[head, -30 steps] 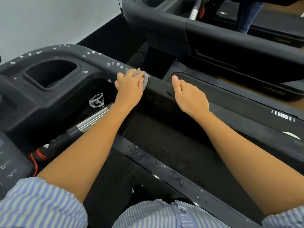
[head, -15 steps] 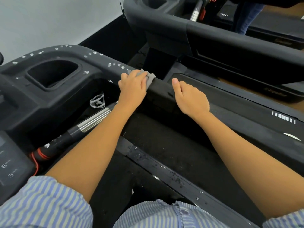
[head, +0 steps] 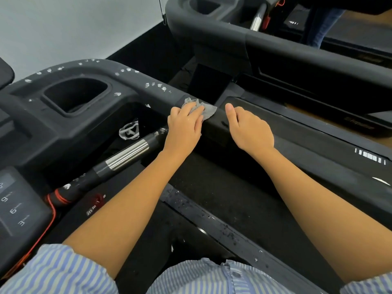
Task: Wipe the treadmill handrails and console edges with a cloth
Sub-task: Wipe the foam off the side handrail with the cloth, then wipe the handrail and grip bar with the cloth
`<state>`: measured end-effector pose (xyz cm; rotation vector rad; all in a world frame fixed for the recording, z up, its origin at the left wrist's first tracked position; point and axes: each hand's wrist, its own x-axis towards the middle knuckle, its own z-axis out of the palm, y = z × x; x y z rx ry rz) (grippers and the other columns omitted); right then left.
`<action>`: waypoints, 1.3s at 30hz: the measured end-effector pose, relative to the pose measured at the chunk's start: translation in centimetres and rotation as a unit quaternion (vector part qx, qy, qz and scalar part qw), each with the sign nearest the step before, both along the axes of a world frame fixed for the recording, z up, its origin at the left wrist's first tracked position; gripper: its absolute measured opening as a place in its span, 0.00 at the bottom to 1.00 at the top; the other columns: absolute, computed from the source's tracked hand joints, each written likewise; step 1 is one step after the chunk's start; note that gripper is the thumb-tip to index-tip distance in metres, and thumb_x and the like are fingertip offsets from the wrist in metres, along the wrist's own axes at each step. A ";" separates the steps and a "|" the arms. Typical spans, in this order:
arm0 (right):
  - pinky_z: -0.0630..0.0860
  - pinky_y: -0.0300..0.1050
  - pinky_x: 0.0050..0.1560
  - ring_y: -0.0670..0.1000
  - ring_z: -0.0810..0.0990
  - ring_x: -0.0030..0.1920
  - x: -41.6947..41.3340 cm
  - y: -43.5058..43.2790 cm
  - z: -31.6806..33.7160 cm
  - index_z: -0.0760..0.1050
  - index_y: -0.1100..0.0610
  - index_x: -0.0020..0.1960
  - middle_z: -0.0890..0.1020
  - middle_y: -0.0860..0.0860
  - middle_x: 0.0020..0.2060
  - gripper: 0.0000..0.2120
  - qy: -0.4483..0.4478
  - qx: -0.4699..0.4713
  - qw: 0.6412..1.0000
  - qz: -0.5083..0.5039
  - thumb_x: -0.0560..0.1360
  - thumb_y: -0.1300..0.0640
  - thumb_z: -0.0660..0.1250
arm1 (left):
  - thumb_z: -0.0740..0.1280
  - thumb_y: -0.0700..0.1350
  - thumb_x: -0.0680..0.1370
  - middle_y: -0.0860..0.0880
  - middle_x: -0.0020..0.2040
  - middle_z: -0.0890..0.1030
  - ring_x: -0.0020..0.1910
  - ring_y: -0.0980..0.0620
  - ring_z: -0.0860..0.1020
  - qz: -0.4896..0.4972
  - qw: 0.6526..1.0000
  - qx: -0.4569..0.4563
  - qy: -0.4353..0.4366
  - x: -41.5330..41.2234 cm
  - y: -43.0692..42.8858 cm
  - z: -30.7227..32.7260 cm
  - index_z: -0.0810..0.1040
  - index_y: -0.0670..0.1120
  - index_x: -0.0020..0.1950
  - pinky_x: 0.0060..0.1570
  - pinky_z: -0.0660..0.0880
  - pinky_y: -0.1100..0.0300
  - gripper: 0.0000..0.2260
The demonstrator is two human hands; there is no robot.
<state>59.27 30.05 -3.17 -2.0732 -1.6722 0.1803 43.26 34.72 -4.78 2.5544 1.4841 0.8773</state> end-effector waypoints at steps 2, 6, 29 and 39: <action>0.66 0.46 0.38 0.51 0.72 0.34 0.0 0.0 0.0 0.65 0.53 0.41 0.73 0.49 0.34 0.22 0.001 -0.002 1.000 0.000 0.80 0.40 0.42 | 0.54 0.47 0.77 0.44 0.58 0.78 0.46 0.41 0.74 -0.002 1.000 0.006 0.030 -0.4 0.6 0.3 0.78 0.44 0.60 0.42 0.67 0.55 0.18; 0.65 0.46 0.39 0.51 0.71 0.33 0.1 -0.2 0.0 0.65 0.52 0.42 0.71 0.47 0.33 0.21 0.000 -0.009 1.000 0.005 0.80 0.40 0.42 | 0.53 0.46 0.78 0.44 0.60 0.77 0.48 0.40 0.73 0.012 0.998 0.007 0.053 -1.1 1.7 0.9 0.77 0.45 0.61 0.43 0.68 0.51 0.18; 0.71 0.37 0.58 0.41 0.74 0.57 -11.0 -0.6 0.9 0.70 0.51 0.60 0.76 0.45 0.54 0.10 0.336 0.103 0.929 0.115 0.80 0.54 0.59 | 0.61 0.47 0.79 0.55 0.50 0.79 0.51 0.58 0.77 0.036 0.888 -0.287 -0.357 -4.7 -3.3 3.1 0.76 0.52 0.58 0.51 0.77 0.60 0.09; 0.70 0.29 0.57 0.41 0.72 0.59 -13.9 0.6 -2.5 0.68 0.53 0.68 0.72 0.45 0.61 0.21 0.385 0.012 0.920 0.070 0.76 0.52 0.66 | 0.57 0.41 0.81 0.55 0.63 0.72 0.52 0.61 0.76 0.065 0.885 -0.292 -0.356 -11.2 -2.3 2.2 0.69 0.49 0.67 0.52 0.72 0.74 0.15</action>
